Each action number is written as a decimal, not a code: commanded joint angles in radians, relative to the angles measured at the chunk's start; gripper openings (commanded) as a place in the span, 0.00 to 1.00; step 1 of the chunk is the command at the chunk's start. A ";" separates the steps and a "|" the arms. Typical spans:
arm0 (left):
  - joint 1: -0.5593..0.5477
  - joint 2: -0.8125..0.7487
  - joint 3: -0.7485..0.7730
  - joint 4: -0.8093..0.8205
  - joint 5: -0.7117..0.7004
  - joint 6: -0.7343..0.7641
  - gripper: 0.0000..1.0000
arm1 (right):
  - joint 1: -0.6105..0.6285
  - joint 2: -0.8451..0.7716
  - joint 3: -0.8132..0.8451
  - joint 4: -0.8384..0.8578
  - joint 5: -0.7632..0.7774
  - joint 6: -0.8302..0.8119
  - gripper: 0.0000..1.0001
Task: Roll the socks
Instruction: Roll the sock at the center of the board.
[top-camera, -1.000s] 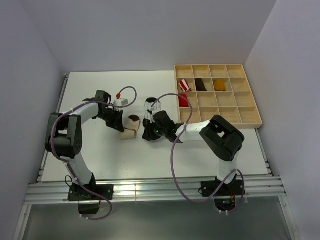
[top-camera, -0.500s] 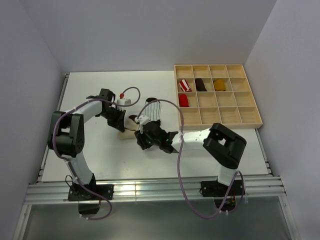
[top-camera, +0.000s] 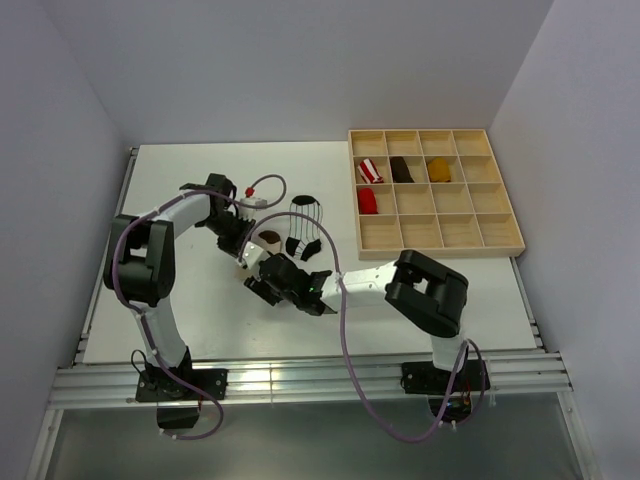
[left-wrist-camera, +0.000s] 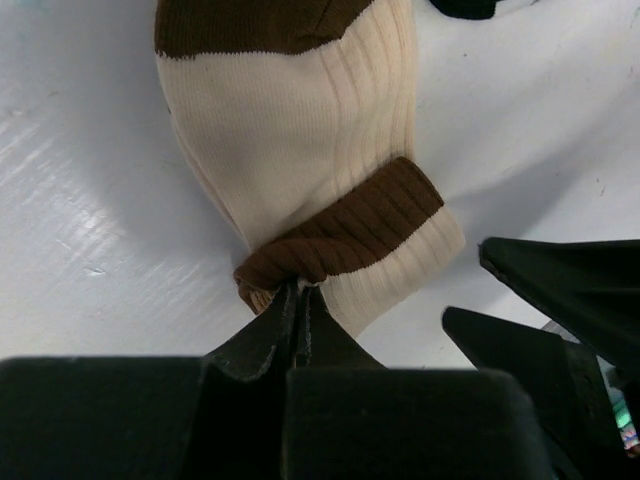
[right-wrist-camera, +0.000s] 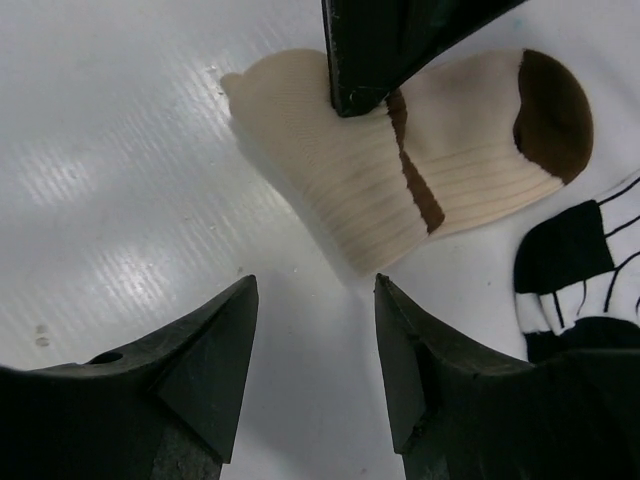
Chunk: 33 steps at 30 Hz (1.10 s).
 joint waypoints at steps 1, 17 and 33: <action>-0.022 0.023 0.027 -0.047 -0.008 0.027 0.00 | 0.017 0.029 0.068 -0.008 0.072 -0.102 0.58; -0.052 0.064 0.076 -0.110 0.012 0.028 0.00 | 0.063 0.168 0.191 -0.073 0.169 -0.214 0.58; -0.055 0.077 0.083 -0.157 0.136 0.038 0.10 | -0.052 0.121 0.096 -0.022 -0.021 0.060 0.20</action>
